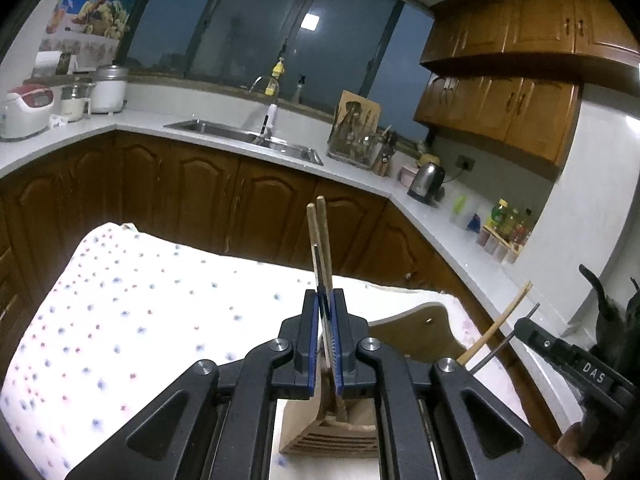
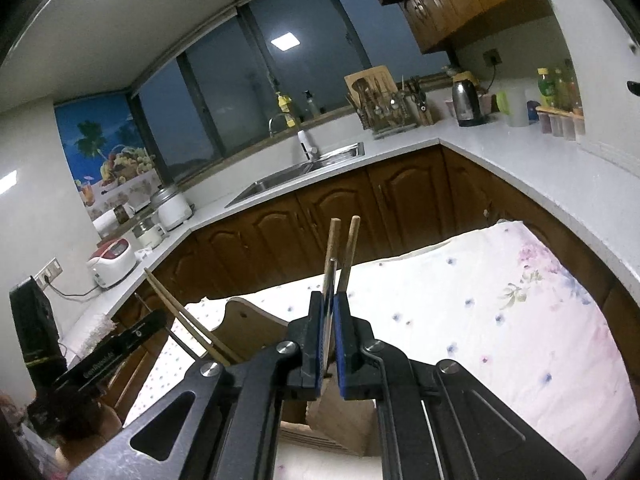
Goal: Organize utensils
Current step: 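Lower the left gripper's chopstick into the holder while the right gripper lowers its own, then open the left gripper over the holder while the right gripper opens too, then move both grippers back over the remaining utensils on the cloth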
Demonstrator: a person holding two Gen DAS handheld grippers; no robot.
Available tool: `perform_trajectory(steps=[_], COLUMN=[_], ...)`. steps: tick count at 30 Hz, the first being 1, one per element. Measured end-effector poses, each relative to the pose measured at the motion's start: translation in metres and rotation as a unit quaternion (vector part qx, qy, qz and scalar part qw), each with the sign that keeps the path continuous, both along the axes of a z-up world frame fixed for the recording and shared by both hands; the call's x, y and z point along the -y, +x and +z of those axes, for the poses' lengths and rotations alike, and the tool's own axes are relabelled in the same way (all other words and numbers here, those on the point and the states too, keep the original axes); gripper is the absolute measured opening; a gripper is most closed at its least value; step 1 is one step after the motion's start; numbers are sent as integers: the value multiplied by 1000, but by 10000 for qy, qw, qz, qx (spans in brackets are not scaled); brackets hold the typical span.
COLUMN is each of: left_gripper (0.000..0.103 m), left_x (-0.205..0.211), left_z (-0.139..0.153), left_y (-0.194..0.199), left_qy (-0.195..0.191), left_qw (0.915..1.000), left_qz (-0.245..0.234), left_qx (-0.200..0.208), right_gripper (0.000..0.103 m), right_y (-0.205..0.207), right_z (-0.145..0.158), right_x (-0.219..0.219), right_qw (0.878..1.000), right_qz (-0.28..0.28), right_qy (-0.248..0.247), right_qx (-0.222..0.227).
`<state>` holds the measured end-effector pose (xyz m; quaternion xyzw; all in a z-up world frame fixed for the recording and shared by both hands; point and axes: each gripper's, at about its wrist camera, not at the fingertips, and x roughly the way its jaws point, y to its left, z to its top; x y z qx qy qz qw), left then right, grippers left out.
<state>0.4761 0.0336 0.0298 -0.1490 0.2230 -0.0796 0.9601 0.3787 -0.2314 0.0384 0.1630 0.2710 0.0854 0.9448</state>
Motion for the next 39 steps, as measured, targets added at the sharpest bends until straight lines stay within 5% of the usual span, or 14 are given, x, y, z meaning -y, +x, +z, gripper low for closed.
perform_trajectory(steps=[10, 14, 15, 17, 21, 23, 25, 29, 39], left_gripper=[5, 6, 9, 34, 49, 59, 75, 90, 96], left_x=[-6, -4, -5, -8, -12, -15, -17, -21, -29], left_z=[0, 2, 4, 8, 12, 11, 12, 15, 25], left_y=[-2, -7, -9, -14, -30, -38, -49, -76, -151], left_qy=[28, 22, 12, -2, 0, -33, -2, 97, 232], left_qw=[10000, 9999, 9999, 10000, 10000, 10000, 9999, 9996, 9993], left_qz=[-54, -90, -86, -31, 13, 14, 112, 249, 257], left_qx=[-35, -82, -82, -64, 13, 14, 8, 66, 153], right_gripper=[5, 14, 21, 38, 78, 90, 94, 101, 101], right_y=[4, 4, 3, -2, -14, -18, -24, -37, -77], right_z=[-2, -4, -4, -2, 2, 4, 5, 9, 22], right_x=[2, 3, 2, 4, 8, 9, 9, 9, 5], right_qw=[10000, 9998, 9998, 9997, 9992, 9991, 9989, 9985, 9980], right_qz=[-6, 34, 27, -8, -60, -57, -36, 16, 152], right_qy=[27, 164, 183, 220, 375, 389, 410, 506, 576], right_qx=[-76, -121, -123, -58, 119, 182, 212, 205, 230])
